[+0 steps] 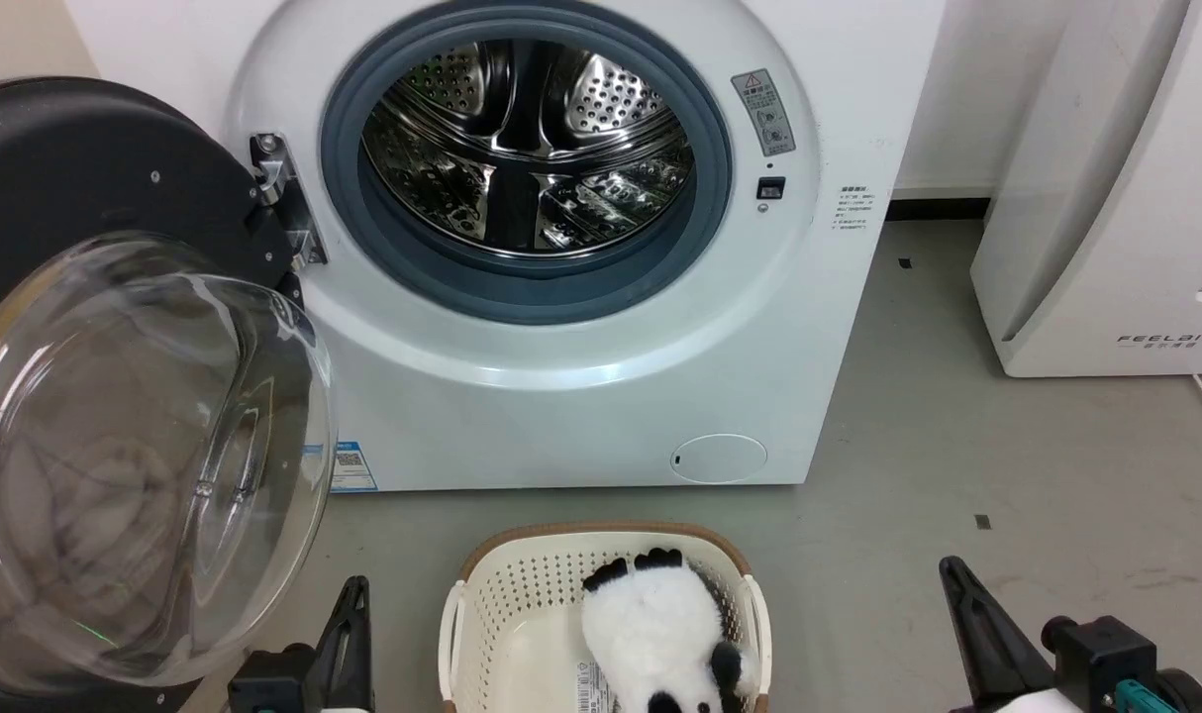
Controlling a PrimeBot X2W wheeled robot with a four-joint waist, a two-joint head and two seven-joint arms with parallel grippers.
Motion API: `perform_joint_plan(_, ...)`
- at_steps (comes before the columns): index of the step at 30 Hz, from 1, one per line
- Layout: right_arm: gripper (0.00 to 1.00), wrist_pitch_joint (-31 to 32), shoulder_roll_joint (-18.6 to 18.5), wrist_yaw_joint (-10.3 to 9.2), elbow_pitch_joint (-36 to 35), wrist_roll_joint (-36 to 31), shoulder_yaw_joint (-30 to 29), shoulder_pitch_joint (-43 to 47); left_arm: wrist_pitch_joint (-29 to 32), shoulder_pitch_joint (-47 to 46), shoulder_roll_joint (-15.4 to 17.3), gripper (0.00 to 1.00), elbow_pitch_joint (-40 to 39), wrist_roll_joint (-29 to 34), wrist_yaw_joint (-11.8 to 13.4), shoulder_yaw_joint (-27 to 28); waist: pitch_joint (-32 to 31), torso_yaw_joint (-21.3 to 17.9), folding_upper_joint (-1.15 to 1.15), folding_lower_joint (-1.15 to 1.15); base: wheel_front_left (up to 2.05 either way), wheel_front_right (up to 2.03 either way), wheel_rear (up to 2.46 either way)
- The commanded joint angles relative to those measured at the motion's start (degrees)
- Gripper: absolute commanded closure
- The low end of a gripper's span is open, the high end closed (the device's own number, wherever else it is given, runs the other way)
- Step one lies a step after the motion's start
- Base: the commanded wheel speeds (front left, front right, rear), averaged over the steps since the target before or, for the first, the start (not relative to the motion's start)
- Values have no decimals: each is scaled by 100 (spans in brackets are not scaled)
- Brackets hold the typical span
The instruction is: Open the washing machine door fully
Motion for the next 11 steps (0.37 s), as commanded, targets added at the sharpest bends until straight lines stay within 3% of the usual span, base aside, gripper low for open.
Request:
perform_joint_plan(1, 100, 22, 8, 2, -36, -47, -12, -89, 25, -95, 3, 100, -34, 63, -47, 24, 1, 1, 0, 0, 0, 0, 0)
perform_joint_plan(11, 100, 95, 9, 2, -60, -86, -14, -174, 143, -186, 0, 100, -95, 136, -98, 61, 17, 10, 0, 0, 0, 0, 0)
